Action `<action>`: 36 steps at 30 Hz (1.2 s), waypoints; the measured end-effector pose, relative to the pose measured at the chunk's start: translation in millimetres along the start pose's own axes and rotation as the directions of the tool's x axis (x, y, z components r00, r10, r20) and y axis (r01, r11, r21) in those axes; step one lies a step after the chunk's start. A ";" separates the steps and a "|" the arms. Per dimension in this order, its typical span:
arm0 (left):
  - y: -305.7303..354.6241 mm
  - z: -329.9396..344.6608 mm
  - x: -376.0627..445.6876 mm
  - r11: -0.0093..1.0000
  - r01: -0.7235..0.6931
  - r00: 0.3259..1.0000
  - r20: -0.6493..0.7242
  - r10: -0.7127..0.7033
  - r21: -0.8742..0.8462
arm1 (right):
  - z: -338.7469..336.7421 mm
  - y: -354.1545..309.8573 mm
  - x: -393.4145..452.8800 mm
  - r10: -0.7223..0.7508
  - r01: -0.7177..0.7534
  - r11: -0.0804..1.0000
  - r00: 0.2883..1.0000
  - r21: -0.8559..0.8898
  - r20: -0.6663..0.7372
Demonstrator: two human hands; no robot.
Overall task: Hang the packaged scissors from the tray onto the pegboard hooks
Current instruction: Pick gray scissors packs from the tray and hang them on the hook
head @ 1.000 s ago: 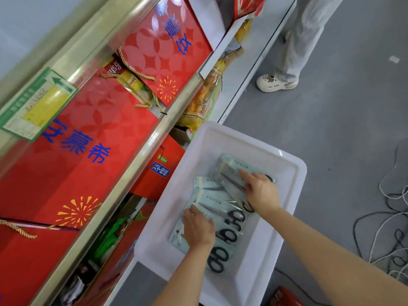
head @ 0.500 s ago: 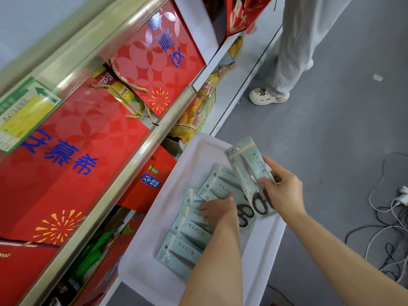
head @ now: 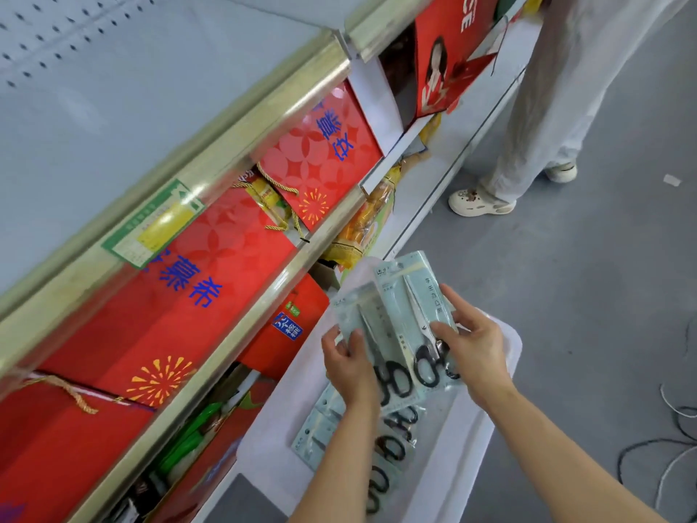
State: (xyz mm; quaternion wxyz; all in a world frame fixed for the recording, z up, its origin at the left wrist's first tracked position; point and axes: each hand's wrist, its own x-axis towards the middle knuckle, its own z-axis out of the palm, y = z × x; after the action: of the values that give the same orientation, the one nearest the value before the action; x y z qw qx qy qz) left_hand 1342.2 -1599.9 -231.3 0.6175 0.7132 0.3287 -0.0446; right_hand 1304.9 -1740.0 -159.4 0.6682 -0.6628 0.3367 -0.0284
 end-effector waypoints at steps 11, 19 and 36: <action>196.9 -158.3 -29.7 0.813 -0.506 0.859 -0.258 0.443 -0.289 | 110.6 -144.3 -81.1 -0.323 0.254 0.905 0.932 0.342 0.162; 312.3 -272.7 -81.3 0.596 -0.774 0.600 -0.546 0.585 -0.212 | 180.0 -262.0 -163.7 -0.582 0.435 0.778 0.771 0.454 0.258; 453.6 -365.8 -120.4 0.391 -0.913 0.344 -0.739 0.580 -0.118 | 225.7 -363.5 -260.2 -0.740 0.478 0.645 0.587 0.597 0.330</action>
State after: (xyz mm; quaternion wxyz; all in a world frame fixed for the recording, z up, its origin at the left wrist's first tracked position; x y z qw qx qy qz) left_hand 1360.8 -1326.5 296.8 0.5896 0.5586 0.1143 0.5722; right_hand 1362.6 -1461.9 253.0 0.8132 -0.5444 -0.1420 -0.1486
